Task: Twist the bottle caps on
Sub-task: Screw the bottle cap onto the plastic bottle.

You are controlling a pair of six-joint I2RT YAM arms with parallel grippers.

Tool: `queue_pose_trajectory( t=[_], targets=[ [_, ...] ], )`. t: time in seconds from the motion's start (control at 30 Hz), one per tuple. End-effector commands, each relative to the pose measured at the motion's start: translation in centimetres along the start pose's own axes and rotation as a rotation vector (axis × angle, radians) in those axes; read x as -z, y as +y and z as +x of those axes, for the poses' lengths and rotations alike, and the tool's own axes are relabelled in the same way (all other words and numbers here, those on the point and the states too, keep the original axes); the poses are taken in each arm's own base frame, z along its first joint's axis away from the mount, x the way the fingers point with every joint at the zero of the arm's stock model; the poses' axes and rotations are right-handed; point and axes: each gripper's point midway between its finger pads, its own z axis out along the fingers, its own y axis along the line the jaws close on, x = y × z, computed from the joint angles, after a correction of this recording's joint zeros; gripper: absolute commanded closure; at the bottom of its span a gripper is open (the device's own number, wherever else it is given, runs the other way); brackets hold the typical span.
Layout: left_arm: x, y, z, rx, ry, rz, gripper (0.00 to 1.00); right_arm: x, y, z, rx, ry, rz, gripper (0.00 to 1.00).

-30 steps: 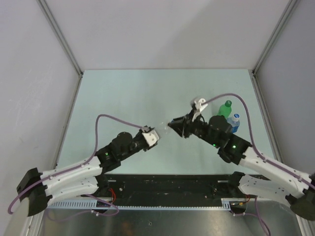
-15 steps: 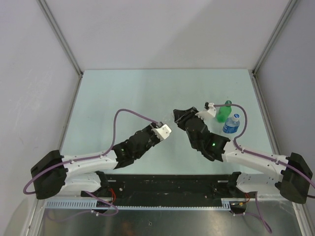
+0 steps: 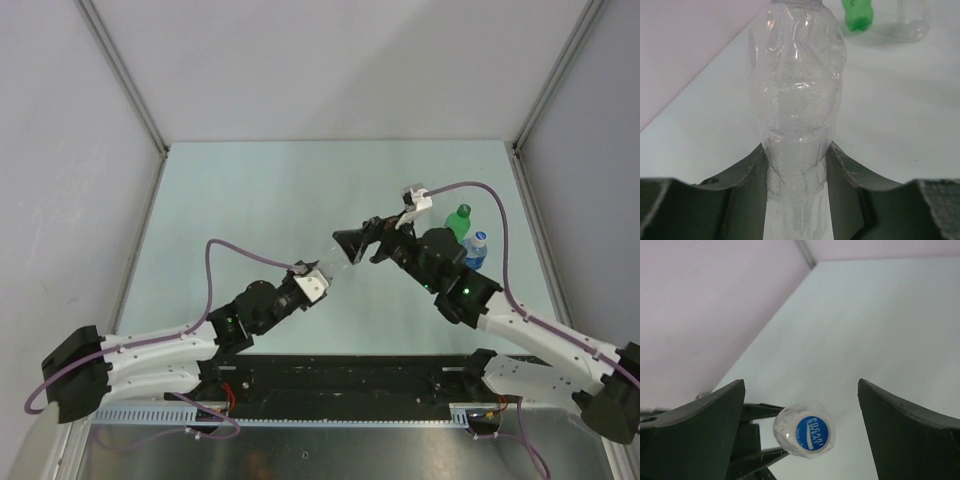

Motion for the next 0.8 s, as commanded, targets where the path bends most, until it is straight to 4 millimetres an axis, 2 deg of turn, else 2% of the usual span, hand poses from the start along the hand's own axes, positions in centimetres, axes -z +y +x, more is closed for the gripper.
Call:
queue_pose_trajectory(
  t=[0.0, 0.13, 0.2, 0.3, 0.37, 0.43, 0.6, 0.77],
  targets=[
    [0.9, -1.0, -2.5, 0.036, -0.109, 0.087, 1.0, 3.5, 5.6, -3.1, 0.272, -0.05, -0.33, 0.01],
    [1.7, -2.5, -2.5, 0.032, -0.118, 0.204, 1.0, 7.4, 7.8, -3.1, 0.496, -0.055, -0.527, 0.01],
    [2.4, -3.9, -2.8, 0.023, -0.129, 0.303, 1.0, 9.4, 8.3, -1.5, 0.678, -0.026, -0.653, 0.03],
    [3.4, -5.4, -2.7, 0.0, -0.123, 0.411, 1.0, 13.3, 7.7, 3.5, 1.002, 0.063, -0.927, 0.08],
    [3.8, -5.5, -2.5, -0.017, -0.112, 0.424, 1.0, 15.1, 8.0, 4.7, 1.087, 0.034, -1.048, 0.09],
    [4.1, -5.7, -2.2, -0.039, -0.099, 0.443, 1.0, 15.8, 8.4, 4.6, 1.094, 0.007, -1.081, 0.1],
    [5.2, -6.6, -2.5, -0.065, -0.127, 0.514, 1.0, 15.7, 7.4, 5.6, 1.14, 0.042, -1.077, 0.14],
    [5.8, -6.8, -3.0, -0.073, -0.151, 0.532, 1.0, 14.5, 6.1, 6.1, 1.152, 0.095, -1.01, 0.2]
  ],
)
